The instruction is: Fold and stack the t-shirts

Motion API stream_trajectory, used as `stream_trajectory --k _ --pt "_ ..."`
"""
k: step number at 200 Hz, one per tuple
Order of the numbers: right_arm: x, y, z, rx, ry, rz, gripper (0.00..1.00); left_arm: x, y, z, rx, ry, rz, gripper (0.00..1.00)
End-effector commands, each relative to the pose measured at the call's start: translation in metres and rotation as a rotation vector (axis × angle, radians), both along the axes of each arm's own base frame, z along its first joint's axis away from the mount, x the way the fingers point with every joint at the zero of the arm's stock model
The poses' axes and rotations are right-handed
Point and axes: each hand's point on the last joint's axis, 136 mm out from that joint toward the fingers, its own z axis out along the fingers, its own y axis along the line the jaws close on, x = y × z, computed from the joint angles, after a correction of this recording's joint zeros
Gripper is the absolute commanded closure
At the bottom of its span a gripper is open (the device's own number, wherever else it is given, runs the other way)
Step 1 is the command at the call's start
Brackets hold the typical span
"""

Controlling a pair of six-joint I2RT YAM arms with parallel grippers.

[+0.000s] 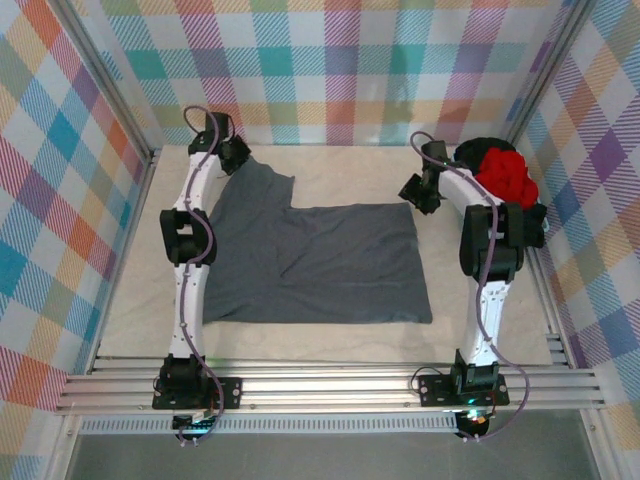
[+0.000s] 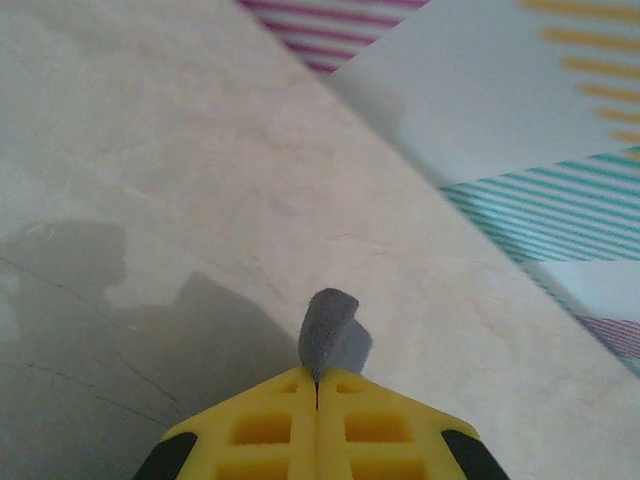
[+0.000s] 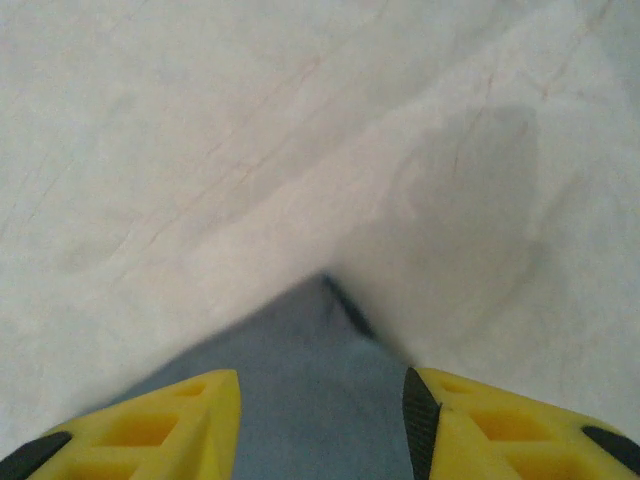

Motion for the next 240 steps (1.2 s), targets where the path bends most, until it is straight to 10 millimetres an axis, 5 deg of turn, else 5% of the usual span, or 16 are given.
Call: stream_trajectory --k 1,87,159,175,240 --pt "0.015 -0.009 -0.002 -0.062 0.003 0.003 0.54 -0.002 -0.005 0.043 -0.01 -0.064 -0.033 1.0" --pt "0.01 0.003 -0.034 -0.015 0.103 0.037 0.62 0.0 -0.008 0.061 -0.064 -0.104 -0.058 1.0" --pt "0.004 0.008 -0.039 -0.007 0.137 0.036 0.9 -0.004 -0.01 0.065 -0.092 -0.102 -0.088 1.0" --pt "0.005 0.006 -0.031 -0.018 0.114 0.03 1.0 -0.006 -0.013 0.071 -0.094 -0.11 -0.111 1.0" --pt "-0.001 0.008 0.025 -0.02 -0.011 0.091 1.0 -0.052 -0.008 0.099 -0.047 -0.07 -0.205 1.0"
